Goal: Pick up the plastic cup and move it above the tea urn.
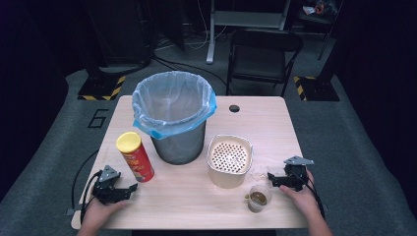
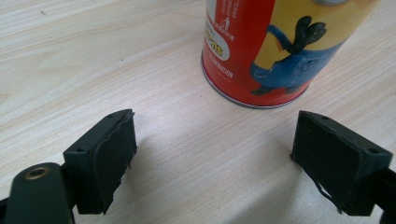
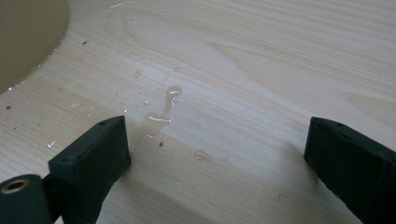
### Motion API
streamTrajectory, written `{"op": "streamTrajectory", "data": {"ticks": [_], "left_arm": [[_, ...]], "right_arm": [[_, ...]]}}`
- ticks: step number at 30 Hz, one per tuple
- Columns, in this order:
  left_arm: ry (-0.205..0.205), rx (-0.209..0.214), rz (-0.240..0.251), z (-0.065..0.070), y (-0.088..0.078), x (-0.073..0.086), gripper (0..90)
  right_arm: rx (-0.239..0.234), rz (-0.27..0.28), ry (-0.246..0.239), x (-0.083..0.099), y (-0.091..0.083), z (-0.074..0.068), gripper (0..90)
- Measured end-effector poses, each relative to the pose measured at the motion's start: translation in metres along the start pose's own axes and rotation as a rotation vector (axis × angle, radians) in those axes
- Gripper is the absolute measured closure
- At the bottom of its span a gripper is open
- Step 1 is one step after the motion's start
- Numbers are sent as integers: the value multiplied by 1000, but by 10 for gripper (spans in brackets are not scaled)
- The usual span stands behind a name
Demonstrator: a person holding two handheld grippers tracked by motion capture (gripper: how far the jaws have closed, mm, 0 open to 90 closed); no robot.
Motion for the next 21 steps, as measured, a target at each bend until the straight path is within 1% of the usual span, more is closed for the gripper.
{"op": "streamTrajectory", "data": {"ticks": [1, 2, 4, 5, 8, 9, 10, 11, 12, 13, 15, 16, 19, 20, 21], "left_arm": [[3, 6, -8, 0, -1, 0, 134], [-4, 13, -4, 1, 0, 0, 134], [-4, 16, 2, 1, 0, 0, 134], [16, 7, -10, -1, -1, 1, 139], [8, 11, -11, 0, 0, 1, 141], [14, 3, -12, -2, -1, 0, 142], [-2, -2, -10, -2, -1, 1, 143], [-2, -2, -10, -2, -1, 1, 144], [-17, -15, 6, -3, 0, 0, 145], [-19, -25, -1, -5, -2, 0, 145], [-21, -26, 0, -5, -2, 0, 146], [-21, -30, 7, -6, -1, -1, 146], [-27, -26, 10, -5, -1, -1, 146], [-20, -30, 7, -6, -1, -1, 145], [-21, -26, -1, -5, -2, 0, 145]], "right_arm": [[0, 0, 0, 0, 0, 0, 61], [0, 0, 0, 0, 0, 0, 62], [0, 0, 0, 0, 0, 0, 61], [0, 0, 0, 0, 0, 0, 62], [5, 3, -2, 0, 0, 0, 69], [6, 8, -3, -1, 0, 0, 75], [7, 8, -1, -1, 0, 0, 81], [9, 10, -1, 0, -1, 0, 89], [3, 9, -4, 0, -1, -1, 95], [2, 11, -5, 0, -2, -1, 98], [3, 12, -5, 0, -2, -1, 106], [1, 12, -5, 0, -2, -1, 111], [2, 13, -7, 0, -2, -1, 112], [1, 14, -1, -1, -2, -2, 121], [-1, 19, -11, -1, -2, -2, 134]]}}
Point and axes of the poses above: each handheld gripper's, and its own axes: y roughly forward along the jaws, x roughly out of its underside, z roughly to its right, the point moved 10 cm from there along y, roughly forward along the jaws, and after that the axes turned 15 degrees about x, right-handed, at the moved point
